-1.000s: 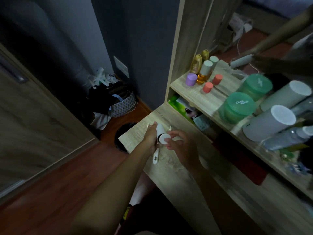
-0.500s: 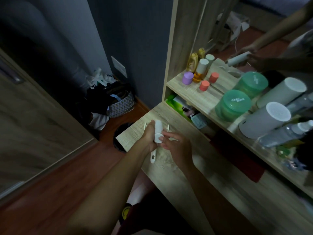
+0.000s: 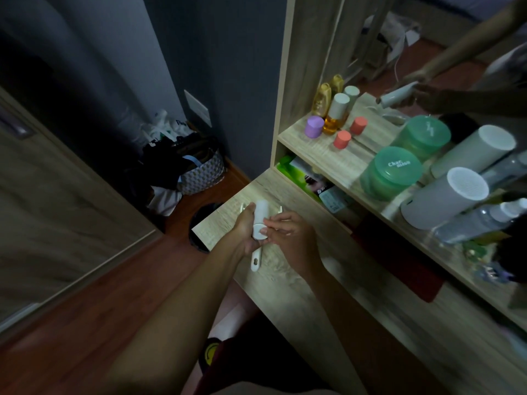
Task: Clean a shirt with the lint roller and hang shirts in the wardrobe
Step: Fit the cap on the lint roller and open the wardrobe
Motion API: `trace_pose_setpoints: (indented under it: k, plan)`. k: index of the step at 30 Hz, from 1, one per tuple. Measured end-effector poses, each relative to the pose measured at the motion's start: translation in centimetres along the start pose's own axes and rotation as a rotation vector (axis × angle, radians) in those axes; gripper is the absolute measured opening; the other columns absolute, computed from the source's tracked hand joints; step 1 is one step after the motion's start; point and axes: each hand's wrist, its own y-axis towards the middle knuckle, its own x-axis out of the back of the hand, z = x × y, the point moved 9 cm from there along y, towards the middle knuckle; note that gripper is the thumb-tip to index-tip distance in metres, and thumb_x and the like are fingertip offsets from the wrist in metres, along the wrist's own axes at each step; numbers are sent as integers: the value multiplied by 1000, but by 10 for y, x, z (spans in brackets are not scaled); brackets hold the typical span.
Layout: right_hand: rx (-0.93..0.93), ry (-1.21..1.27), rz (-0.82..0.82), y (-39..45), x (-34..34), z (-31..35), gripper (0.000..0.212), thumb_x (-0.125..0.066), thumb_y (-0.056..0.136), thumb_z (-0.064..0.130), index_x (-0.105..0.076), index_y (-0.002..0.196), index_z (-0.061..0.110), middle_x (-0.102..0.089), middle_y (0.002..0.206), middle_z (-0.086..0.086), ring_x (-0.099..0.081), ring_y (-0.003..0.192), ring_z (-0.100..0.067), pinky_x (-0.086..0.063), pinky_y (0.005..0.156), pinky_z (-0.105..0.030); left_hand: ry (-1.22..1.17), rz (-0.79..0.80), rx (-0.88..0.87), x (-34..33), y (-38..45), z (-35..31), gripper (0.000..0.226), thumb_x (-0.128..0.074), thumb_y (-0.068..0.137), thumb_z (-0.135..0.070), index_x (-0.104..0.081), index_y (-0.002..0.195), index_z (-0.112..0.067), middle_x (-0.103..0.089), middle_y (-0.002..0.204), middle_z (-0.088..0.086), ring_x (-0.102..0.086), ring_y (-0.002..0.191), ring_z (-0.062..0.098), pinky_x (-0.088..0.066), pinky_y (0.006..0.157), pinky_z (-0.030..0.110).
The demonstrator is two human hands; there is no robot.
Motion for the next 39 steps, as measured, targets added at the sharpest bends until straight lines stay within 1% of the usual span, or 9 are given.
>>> trace_pose_setpoints:
  k: [4,7,11,13,18,24,27,34,39]
  plan:
    - [74,-56,-95,-1,5,12,22,-78,74,7,-76,96,6,-70,95,-2,-64,83,-6,-55,73,-17,16,-33,-49,2,2,-7,53,-30,98,-52,-55,102,-6,-60,85,12,-61,68,20,-54,54,26]
    - [94,-61,-134,1,4,13,21,-77,77,13,-76,97,10,-73,95,-1,-67,85,-5,-58,75,-27,10,-44,-103,-1,-1,-17,45,-35,98,-49,-55,96,-9,-58,75,7,-62,51,16,-51,42,22]
    - [-237,245,-42,12,-8,-21,28,-56,92,37,-67,113,21,-72,101,1,-70,85,-12,-60,74,-37,12,-108,-210,10,-1,-30,45,-36,97,-47,-57,95,-7,-61,67,11,-60,55,21,-48,48,25]
    - [-283,49,-78,19,-6,-37,34,-49,95,39,-58,124,23,-67,113,-3,-66,94,-12,-56,73,-29,2,-145,-245,19,-1,-35,45,-35,99,-46,-57,97,-8,-57,74,9,-54,61,18,-47,48,24]
    - [-449,-308,389,13,-59,-80,67,-53,86,59,-31,144,34,-58,127,-5,-59,108,-23,-48,83,-34,85,-198,-299,38,-6,-47,47,-39,99,-44,-53,126,-9,-59,81,8,-55,64,18,-46,56,29]
    - [-304,-571,303,14,-51,-87,38,-62,83,26,-44,116,20,-66,105,-7,-64,86,-21,-51,65,-27,134,-214,-317,47,-13,-53,46,-46,97,-42,-53,130,-11,-63,94,11,-59,68,18,-49,52,26]
    - [-250,-572,261,15,-33,-91,26,-55,86,16,-51,111,17,-63,105,-2,-62,96,-20,-41,70,-20,153,-208,-340,45,-16,-57,52,-47,96,-46,-49,135,-12,-60,110,16,-61,70,18,-51,51,26]
    - [278,-475,77,-7,16,-21,57,-70,69,41,-52,114,10,-61,105,-5,-51,93,-8,-46,83,-21,210,-140,-277,20,-12,-48,54,-37,99,-50,-50,131,-8,-60,110,15,-58,68,18,-51,57,28]
    - [169,-407,102,0,7,-26,87,-61,63,80,-36,124,22,-56,115,-2,-58,99,-14,-52,83,-33,324,-74,-207,-12,-8,-31,35,-26,104,-38,-52,104,-14,-53,80,12,-51,64,17,-51,75,37]
